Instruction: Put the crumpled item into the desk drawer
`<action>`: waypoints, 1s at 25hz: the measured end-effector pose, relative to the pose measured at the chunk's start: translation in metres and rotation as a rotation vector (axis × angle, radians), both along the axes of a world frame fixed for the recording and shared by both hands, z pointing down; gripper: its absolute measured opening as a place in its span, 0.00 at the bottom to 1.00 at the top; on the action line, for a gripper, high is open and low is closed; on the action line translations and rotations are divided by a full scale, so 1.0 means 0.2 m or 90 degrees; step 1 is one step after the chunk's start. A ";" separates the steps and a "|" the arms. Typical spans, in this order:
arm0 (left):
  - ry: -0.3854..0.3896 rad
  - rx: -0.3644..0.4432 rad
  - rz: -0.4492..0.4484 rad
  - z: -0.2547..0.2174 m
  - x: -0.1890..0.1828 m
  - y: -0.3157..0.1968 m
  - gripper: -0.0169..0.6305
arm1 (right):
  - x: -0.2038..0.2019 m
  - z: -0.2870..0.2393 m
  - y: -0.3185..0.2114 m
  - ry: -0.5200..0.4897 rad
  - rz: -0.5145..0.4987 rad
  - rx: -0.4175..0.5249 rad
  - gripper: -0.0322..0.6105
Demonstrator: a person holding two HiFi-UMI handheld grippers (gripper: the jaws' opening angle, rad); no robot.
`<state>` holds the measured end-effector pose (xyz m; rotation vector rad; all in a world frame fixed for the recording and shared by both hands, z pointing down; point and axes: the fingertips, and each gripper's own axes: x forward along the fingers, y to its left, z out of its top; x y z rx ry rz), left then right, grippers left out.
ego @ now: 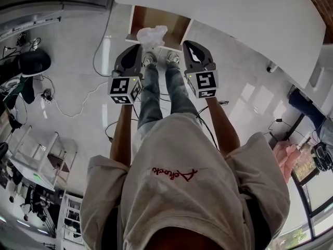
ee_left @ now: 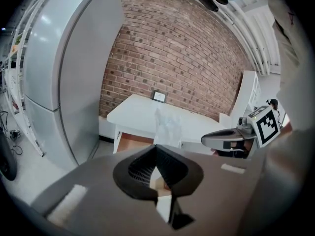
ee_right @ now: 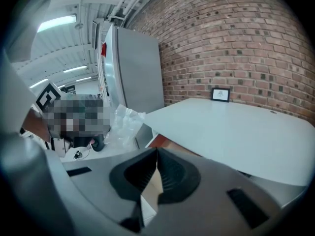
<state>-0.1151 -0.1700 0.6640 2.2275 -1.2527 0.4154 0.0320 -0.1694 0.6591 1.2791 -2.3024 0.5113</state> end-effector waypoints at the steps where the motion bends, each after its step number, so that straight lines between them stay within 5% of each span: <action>1: -0.001 -0.006 -0.001 0.02 0.00 0.01 0.04 | 0.00 0.01 0.01 -0.001 -0.001 -0.004 0.07; 25: -0.023 -0.093 0.068 0.64 0.16 -0.05 0.04 | 0.17 0.36 0.18 0.016 0.013 -0.062 0.07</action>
